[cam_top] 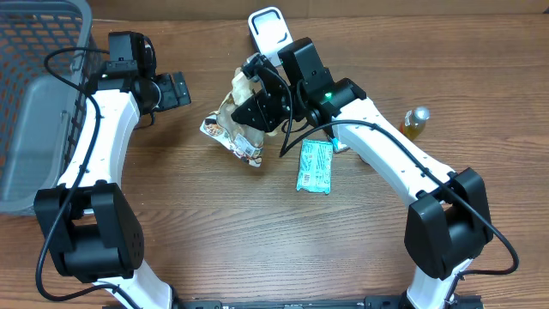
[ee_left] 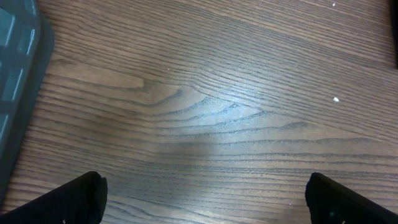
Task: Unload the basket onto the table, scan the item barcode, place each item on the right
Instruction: 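Carry the Pantree bag up to the white scanner with the right gripper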
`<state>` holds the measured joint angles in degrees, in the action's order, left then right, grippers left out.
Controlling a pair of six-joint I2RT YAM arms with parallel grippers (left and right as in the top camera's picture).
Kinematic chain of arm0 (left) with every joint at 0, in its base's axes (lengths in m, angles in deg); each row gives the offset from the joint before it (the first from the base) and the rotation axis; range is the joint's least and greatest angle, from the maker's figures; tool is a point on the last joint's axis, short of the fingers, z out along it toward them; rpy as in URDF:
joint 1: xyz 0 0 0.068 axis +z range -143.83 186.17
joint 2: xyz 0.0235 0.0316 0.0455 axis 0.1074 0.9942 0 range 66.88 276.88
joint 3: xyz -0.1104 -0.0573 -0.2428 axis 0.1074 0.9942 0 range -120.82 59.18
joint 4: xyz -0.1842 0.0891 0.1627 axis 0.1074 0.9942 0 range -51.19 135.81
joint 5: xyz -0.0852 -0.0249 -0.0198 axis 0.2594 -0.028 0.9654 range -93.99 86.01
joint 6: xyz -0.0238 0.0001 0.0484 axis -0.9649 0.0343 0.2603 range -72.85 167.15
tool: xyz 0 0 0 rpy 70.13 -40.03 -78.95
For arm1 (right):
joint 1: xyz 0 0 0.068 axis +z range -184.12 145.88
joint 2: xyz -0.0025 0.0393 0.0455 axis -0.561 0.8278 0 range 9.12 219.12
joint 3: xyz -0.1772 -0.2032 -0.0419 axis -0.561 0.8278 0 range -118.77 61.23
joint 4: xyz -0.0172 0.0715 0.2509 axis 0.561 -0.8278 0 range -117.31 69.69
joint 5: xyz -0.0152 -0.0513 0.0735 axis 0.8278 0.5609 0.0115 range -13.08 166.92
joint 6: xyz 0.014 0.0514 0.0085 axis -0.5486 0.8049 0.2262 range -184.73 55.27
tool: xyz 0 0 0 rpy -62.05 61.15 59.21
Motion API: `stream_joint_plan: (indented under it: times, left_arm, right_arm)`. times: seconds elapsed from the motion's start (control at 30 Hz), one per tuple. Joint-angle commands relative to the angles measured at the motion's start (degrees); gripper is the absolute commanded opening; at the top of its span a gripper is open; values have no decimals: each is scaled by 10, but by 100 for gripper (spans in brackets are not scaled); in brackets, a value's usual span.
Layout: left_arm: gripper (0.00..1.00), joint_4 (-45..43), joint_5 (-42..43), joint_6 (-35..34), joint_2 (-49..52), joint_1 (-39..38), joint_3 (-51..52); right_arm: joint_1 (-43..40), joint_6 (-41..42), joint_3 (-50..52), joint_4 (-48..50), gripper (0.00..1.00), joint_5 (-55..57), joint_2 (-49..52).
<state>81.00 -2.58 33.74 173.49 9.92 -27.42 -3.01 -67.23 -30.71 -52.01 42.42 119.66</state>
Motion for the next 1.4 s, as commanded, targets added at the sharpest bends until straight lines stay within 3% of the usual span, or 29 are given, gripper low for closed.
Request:
stream_joint_plan:
  times: [0.0,0.27,0.6,0.77,1.1,1.37]
  left_arm:
    - [100,0,-5,-5,-5,-4,-5]
    - [100,0,-5,-5,-5,-4,-5]
    - [100,0,-5,-5,-5,-4,-5]
    - [100,0,-5,-5,-5,-5,-5]
    - [100,0,-5,-5,-5,-5,-5]
    - [100,0,-5,-5,-5,-5,-5]
  right_arm:
    - [1,-81,-23,5,8,37,-14]
    - [2,-121,-123,-6,4,105,-15]
    - [4,-293,-150,75,4,274,-5]
    - [4,-328,-150,145,4,364,26]
    - [4,-346,-150,291,4,405,98]
    - [-5,-435,-150,411,4,409,167]
